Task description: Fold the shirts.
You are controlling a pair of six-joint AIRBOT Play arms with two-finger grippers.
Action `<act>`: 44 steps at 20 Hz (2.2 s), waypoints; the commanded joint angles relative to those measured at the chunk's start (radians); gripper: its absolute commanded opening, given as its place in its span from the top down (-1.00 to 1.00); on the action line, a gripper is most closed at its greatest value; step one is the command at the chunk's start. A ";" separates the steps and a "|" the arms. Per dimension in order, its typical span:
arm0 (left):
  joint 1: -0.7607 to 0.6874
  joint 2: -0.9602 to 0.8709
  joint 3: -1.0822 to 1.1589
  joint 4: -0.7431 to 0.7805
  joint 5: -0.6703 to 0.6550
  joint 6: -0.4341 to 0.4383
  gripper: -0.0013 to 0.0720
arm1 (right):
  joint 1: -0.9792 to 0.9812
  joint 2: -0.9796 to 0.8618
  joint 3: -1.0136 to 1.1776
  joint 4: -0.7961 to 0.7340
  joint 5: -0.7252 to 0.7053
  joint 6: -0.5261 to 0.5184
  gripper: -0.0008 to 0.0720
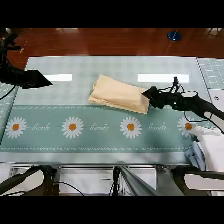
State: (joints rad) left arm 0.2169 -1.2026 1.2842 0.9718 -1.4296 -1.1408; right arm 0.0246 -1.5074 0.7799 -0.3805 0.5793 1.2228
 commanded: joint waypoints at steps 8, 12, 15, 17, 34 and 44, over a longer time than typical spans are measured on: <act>-0.011 0.000 0.000 0.001 0.000 -0.002 -0.33 | -0.077 0.229 0.332 -0.102 0.455 0.103 0.91; -0.011 0.000 0.000 0.001 -0.001 -0.002 -0.33 | -0.223 0.463 0.504 -0.505 0.701 0.490 0.91; -0.011 0.000 0.000 0.001 -0.012 0.003 -0.33 | -0.391 0.613 0.575 -0.639 0.924 0.620 0.91; -0.011 0.000 0.000 0.001 -0.012 0.003 -0.33 | -0.511 0.692 0.600 -0.841 1.072 0.636 0.91; -0.011 0.000 0.001 0.001 -0.010 0.011 -0.34 | -1.317 0.798 0.372 -1.408 1.269 0.323 0.91; -0.010 0.000 0.003 0.001 0.016 0.010 -0.33 | -1.339 0.798 -0.052 -1.780 1.056 0.328 0.91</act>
State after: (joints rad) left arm 0.2070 -1.2026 1.2850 0.9730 -1.4273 -1.1305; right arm -1.3090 -0.7097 0.8188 -2.0533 1.7000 1.5375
